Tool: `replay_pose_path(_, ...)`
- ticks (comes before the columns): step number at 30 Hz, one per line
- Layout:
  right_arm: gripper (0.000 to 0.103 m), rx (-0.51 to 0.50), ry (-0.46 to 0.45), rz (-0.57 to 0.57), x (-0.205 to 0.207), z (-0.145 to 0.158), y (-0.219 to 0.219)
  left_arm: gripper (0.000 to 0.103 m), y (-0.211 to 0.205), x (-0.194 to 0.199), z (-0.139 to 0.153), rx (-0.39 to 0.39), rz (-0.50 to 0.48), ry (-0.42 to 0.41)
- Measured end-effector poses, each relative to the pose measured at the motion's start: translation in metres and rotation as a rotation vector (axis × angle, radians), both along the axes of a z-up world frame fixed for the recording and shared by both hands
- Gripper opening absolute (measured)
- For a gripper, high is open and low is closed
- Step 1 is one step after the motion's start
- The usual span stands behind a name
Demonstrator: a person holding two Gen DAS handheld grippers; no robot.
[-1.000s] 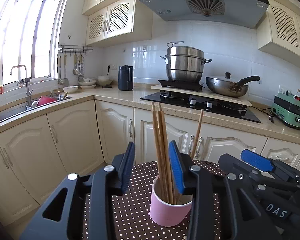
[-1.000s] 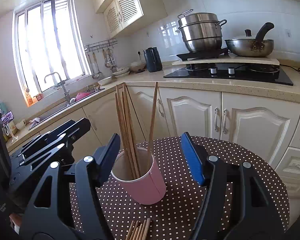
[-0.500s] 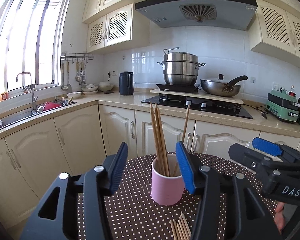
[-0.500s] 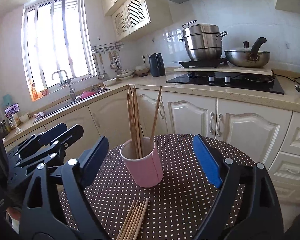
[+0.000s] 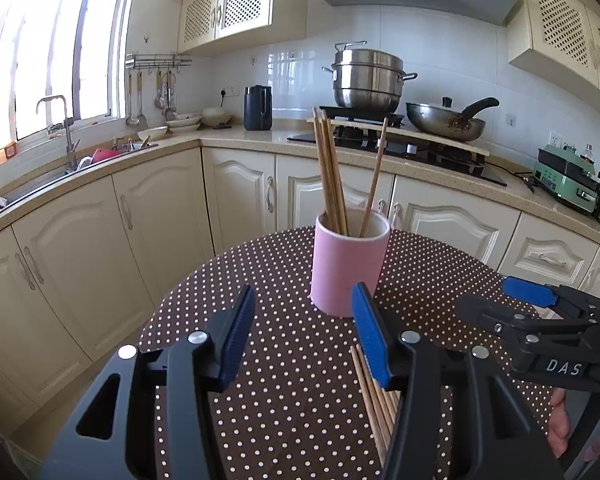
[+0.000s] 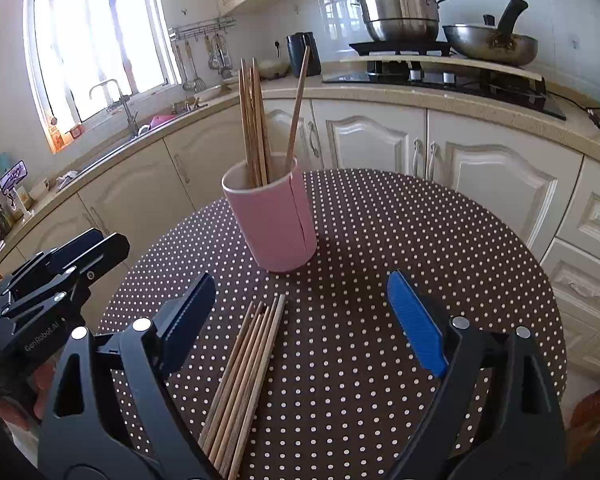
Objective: Organize utensils
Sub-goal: 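Withdraw both grippers from the cup back toward the chopstick row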
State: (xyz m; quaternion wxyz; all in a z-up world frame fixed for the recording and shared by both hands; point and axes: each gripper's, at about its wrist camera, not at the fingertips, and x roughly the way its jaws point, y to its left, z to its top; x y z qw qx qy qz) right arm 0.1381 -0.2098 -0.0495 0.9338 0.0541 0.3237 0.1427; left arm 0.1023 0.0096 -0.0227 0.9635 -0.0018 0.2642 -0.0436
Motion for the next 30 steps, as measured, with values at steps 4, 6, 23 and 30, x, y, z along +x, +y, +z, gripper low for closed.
replay_pose_path(4,0.087,-0.03,0.068,-0.012,0.003,-0.023,0.004,0.05,0.007,-0.001,-0.02,-0.012,0.009,0.065)
replay_pose_path(6,0.087,-0.055,0.099,-0.012,0.003,-0.034,0.007,0.05,0.009,-0.001,-0.031,-0.024,0.004,0.094)
replay_pose_path(23,0.087,-0.191,0.225,-0.032,0.005,-0.092,0.036,0.05,-0.006,0.008,-0.084,-0.075,-0.048,0.28)
replay_pose_path(30,0.064,-0.179,0.216,-0.018,0.004,-0.092,0.044,0.05,-0.009,0.012,-0.089,-0.091,-0.05,0.312)
